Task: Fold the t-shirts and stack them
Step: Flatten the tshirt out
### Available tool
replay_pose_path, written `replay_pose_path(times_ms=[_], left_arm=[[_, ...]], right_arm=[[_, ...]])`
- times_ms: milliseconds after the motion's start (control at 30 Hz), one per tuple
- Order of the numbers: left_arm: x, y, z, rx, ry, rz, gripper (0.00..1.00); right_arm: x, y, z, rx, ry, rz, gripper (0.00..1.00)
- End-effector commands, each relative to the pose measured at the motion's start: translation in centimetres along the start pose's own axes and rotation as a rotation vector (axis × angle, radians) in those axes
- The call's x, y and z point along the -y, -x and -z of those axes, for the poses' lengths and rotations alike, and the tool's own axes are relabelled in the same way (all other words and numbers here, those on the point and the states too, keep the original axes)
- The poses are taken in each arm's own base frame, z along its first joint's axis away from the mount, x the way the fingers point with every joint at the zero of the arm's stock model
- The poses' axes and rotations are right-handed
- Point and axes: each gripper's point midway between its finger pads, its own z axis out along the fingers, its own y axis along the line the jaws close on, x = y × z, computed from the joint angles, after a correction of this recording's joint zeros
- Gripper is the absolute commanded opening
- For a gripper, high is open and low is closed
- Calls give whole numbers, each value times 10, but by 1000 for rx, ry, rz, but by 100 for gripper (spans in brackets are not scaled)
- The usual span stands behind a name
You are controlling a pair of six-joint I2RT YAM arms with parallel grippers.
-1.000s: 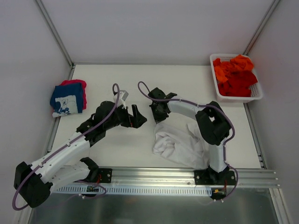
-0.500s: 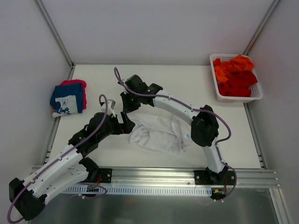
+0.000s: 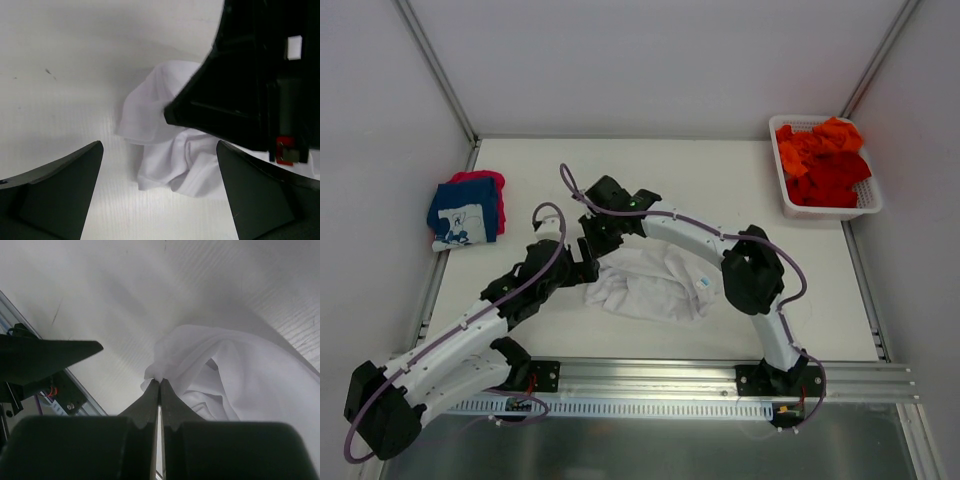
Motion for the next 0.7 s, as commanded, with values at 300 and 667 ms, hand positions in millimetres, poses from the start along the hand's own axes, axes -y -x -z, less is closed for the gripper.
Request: replay_pose_path(times_ms=[300, 667], left_arm=[[28, -11, -53, 15, -137, -57, 99], [43, 12, -39, 88, -204, -37, 99]], right_arm=[[-35, 10, 67, 101, 92, 48, 0], [-33, 2, 59, 65, 103, 46, 0]])
